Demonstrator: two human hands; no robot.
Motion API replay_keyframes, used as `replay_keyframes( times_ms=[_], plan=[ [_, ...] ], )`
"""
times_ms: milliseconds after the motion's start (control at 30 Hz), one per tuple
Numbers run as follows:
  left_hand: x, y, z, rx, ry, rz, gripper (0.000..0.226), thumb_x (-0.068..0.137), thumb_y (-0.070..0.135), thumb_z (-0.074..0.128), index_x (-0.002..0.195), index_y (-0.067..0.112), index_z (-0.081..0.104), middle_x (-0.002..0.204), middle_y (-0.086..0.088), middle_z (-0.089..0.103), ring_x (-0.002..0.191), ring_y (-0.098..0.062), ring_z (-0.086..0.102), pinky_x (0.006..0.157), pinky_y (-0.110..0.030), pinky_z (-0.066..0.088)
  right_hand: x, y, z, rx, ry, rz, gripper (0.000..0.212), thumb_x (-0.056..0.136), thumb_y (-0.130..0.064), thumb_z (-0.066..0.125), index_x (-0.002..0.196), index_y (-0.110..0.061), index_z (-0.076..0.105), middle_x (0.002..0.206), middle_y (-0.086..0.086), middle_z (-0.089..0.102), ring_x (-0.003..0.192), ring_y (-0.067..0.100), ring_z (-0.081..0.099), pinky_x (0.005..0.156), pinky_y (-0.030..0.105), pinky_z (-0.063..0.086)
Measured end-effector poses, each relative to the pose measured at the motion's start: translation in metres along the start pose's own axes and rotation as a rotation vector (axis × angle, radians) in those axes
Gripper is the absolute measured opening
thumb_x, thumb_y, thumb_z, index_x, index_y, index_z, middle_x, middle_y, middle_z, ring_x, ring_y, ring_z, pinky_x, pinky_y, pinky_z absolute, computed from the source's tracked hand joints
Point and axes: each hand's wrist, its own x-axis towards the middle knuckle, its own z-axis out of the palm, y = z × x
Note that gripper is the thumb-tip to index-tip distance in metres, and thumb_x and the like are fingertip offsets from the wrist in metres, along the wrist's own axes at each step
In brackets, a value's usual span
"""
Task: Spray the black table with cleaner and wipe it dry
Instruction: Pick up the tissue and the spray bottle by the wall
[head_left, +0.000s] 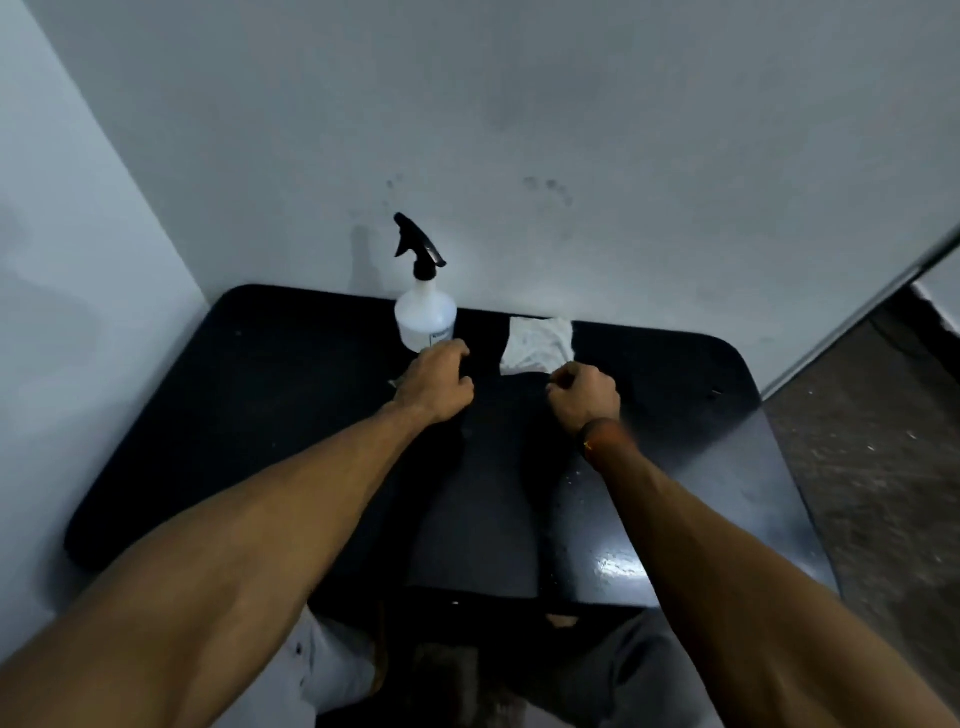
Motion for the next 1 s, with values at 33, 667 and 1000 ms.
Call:
replay_keyframes(
  times_ms=[33, 667, 1000],
  plan=[
    [0.004, -0.006, -0.002, -0.007, 0.040, -0.043, 0.043, 0.087, 0.012, 0.062, 0.129, 0.005, 0.056, 0.129, -0.015, 0.058, 0.118, -0.032, 0.056, 0.096, -0.042, 0.051, 0.005, -0.004, 0.004, -0.012, -0.002, -0.013, 0.019, 0.086, -0.017, 0.065, 0.103, -0.015, 0.075, 0.106, 0.010, 0.074, 0.102, 0.031, 0.067, 0.081, 0.030, 0.050],
    [0.088, -0.032, -0.015, 0.051, 0.381, -0.332, 0.096, 0.053, 0.072, 0.081, 0.121, 0.010, 0.053, 0.123, -0.012, 0.054, 0.115, -0.035, 0.053, 0.094, -0.046, 0.042, 0.069, -0.019, 0.054, -0.074, 0.015, -0.073, 0.027, 0.087, -0.019, 0.063, 0.112, -0.015, 0.072, 0.120, 0.010, 0.067, 0.109, 0.029, 0.063, 0.087, 0.031, 0.049],
    [0.100, -0.023, -0.013, -0.134, 0.241, -0.237, 0.084, 0.049, 0.037, 0.091, 0.121, 0.013, 0.054, 0.118, -0.008, 0.058, 0.110, -0.031, 0.058, 0.092, -0.045, 0.054, 0.068, -0.008, 0.060, -0.103, 0.062, -0.083, 0.029, 0.083, -0.015, 0.063, 0.110, -0.011, 0.074, 0.122, 0.012, 0.063, 0.109, 0.032, 0.060, 0.087, 0.036, 0.051]
  ],
)
